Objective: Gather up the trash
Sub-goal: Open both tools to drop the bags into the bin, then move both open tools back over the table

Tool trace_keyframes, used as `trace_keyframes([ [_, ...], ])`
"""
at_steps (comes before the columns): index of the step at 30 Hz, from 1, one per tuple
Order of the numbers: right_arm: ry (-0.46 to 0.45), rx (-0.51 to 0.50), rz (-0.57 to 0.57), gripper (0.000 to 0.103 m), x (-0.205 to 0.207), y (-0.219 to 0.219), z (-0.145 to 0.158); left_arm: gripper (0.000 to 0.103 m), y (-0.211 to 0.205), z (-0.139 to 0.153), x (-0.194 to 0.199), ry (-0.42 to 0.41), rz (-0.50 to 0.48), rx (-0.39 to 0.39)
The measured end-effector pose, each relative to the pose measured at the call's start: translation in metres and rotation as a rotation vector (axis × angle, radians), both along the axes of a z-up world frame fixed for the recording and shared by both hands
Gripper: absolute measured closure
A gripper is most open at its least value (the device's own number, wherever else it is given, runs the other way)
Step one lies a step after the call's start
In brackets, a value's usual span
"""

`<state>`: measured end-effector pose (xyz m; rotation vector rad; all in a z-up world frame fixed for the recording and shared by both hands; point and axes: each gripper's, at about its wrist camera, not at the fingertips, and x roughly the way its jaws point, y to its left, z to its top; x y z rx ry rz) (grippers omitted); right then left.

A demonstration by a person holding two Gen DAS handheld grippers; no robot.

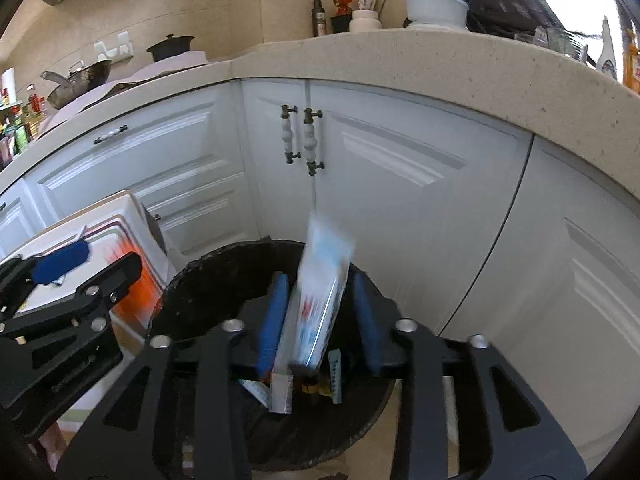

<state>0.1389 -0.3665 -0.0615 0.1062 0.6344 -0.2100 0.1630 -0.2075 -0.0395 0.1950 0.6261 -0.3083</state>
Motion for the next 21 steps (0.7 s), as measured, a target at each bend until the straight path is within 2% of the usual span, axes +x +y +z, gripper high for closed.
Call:
trace_keyframes([
  [7,0.005,-0.003,-0.009,0.064,0.001,0.0,-0.001,0.037,0.003,-0.002,0.003,0.013,0.014,-0.005],
  [13,-0.003,0.0,-0.008,0.064,-0.002,0.002,0.005,0.037,0.014,0.008,-0.004,-0.002,0.03,-0.023],
  [21,-0.023,0.012,0.049,0.063,-0.001,0.03,0.019,0.037,0.06,0.021,-0.013,-0.009,0.109,-0.038],
])
